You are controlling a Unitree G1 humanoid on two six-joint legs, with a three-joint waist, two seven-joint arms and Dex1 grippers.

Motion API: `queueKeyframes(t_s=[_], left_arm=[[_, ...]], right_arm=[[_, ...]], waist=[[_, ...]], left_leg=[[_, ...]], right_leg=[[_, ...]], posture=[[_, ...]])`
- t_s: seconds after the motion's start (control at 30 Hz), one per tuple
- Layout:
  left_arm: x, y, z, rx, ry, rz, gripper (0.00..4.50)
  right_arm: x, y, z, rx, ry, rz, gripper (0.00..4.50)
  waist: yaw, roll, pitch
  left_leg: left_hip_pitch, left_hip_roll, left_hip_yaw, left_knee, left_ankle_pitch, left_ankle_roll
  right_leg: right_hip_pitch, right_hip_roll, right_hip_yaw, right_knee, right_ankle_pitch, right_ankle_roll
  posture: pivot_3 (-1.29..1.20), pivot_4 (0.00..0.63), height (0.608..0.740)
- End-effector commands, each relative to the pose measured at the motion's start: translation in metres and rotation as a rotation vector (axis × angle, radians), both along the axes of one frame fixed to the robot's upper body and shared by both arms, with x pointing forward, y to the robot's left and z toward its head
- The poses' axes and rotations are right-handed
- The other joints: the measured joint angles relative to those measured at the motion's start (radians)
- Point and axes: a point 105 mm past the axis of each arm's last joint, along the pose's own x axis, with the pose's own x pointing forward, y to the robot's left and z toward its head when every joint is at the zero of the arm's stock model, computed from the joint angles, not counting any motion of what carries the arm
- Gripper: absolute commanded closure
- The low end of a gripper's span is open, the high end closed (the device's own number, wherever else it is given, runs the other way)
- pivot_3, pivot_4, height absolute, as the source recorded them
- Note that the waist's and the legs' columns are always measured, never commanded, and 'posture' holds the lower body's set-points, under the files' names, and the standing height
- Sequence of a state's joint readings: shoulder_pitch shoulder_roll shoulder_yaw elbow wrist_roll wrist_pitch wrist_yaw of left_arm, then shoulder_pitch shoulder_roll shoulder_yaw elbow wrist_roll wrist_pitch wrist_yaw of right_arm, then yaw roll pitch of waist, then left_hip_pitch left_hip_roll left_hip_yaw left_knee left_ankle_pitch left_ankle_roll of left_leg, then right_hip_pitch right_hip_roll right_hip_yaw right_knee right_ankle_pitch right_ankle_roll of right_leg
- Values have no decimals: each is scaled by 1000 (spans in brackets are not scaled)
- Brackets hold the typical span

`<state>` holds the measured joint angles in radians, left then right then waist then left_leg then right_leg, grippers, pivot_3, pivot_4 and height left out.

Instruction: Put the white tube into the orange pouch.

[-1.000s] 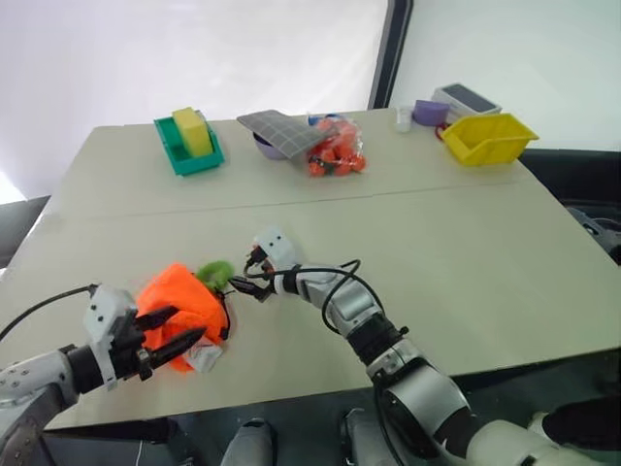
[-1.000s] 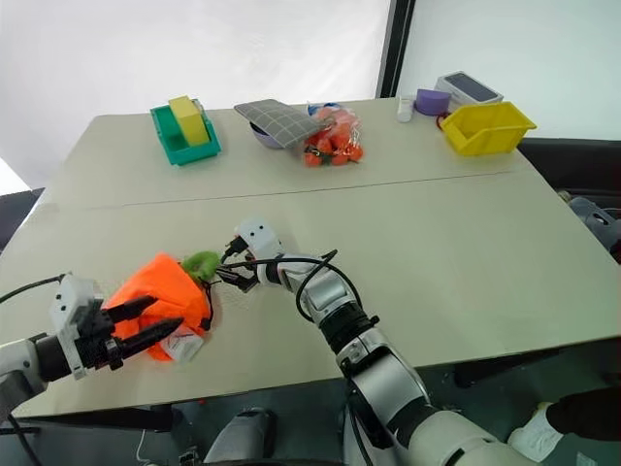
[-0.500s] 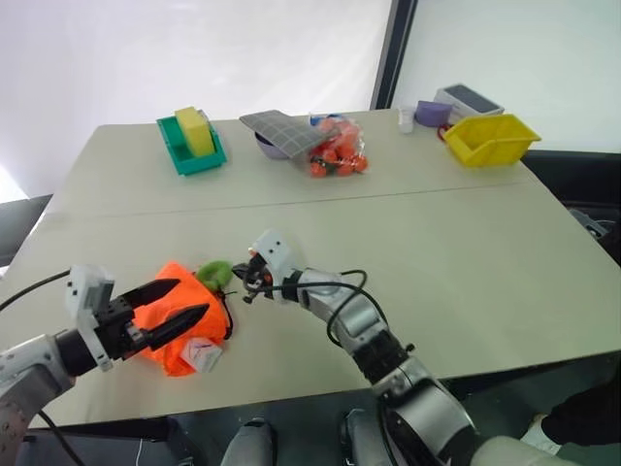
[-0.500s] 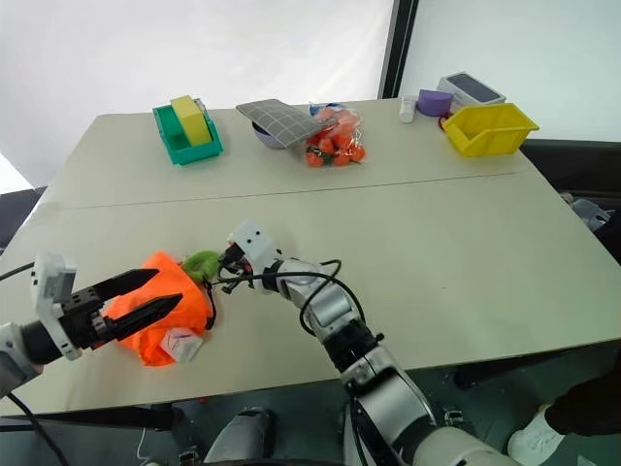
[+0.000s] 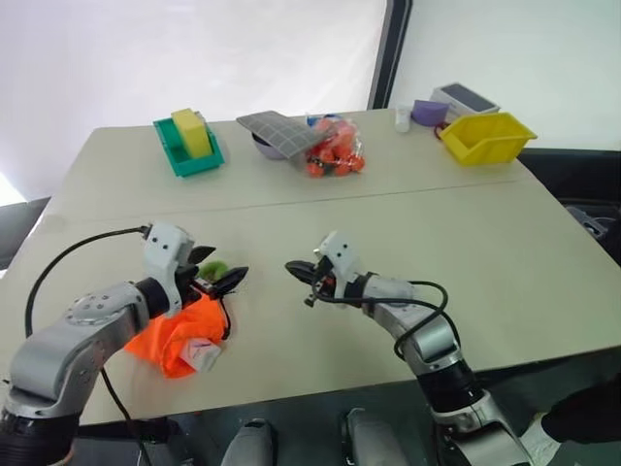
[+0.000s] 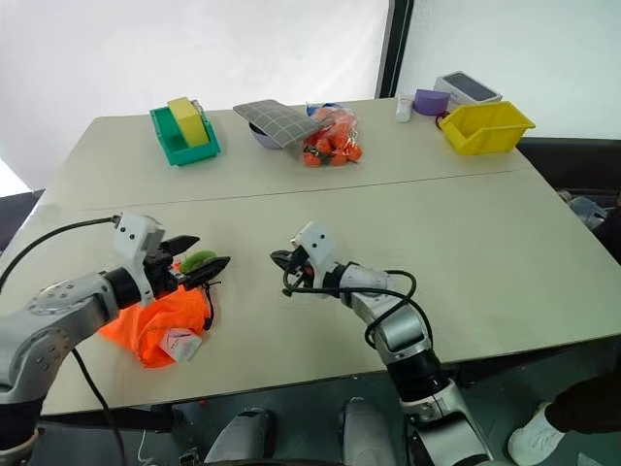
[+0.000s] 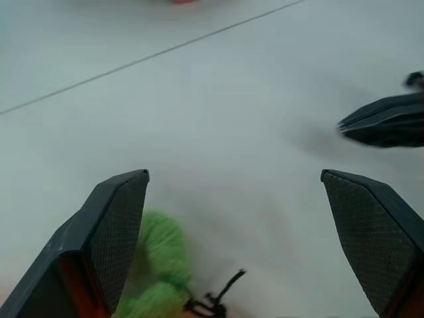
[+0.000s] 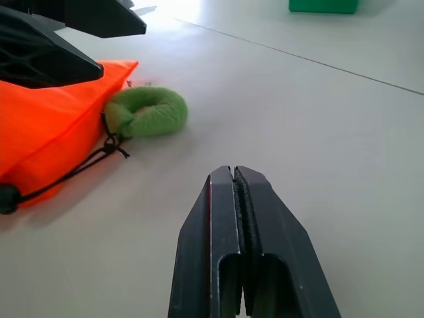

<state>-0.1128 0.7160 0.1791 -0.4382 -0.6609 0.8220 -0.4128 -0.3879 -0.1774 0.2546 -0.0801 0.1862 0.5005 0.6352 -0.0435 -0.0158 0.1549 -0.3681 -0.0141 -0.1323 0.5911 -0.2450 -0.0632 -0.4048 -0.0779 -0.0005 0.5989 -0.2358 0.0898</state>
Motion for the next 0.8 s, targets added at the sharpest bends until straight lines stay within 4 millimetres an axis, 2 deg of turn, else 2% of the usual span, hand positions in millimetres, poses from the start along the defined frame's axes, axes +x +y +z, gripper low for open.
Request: queueKeyframes(t_s=[0.03, 0.13, 0.47, 0.57, 0.67, 0.8], left_arm=[[7, 17, -4, 56, 11, 68, 57], [14, 28, -15, 56, 67, 127, 57], [19, 13, -42, 37, 189, 90, 57], [21, 8, -35, 27, 155, 67, 57], [19, 8, -19, 10, 86, 34, 57], [14, 17, -28, 48, 121, 43, 57]], right_arm=[[-5, 1, 16, 40, -45, 23, 4429], [-8, 3, 12, 27, -42, 30, 4429], [-18, 11, 5, 26, -29, 46, 4429], [-19, 10, 3, 20, -27, 43, 4429], [-19, 7, 3, 18, -28, 37, 4429], [-19, 7, 3, 20, -27, 35, 4429]], waist=[[0, 0, 0], [2, 0, 0], [4, -1, -1], [4, -1, -1], [4, -1, -1], [2, -1, -1]], left_leg=[[0, 0, 0, 0, 0, 0], [-1, 0, 0, 0, 0, 0], [-1, 0, 0, 1, 0, 0], [0, 0, 0, 1, 0, 0], [0, 0, 0, 1, 0, 0], [0, 0, 0, 1, 0, 0]], right_leg=[[0, 0, 0, 0, 0, 0], [0, 0, 0, 0, 0, 1], [1, -1, 0, 0, 0, 0], [1, -1, 0, 0, 0, 1], [1, -1, 0, 0, 0, 1], [1, -1, 0, 0, 0, 1]], posture=[[0, 150, 740], [0, 150, 740], [0, 150, 740], [0, 150, 740], [0, 150, 740], [0, 150, 740]])
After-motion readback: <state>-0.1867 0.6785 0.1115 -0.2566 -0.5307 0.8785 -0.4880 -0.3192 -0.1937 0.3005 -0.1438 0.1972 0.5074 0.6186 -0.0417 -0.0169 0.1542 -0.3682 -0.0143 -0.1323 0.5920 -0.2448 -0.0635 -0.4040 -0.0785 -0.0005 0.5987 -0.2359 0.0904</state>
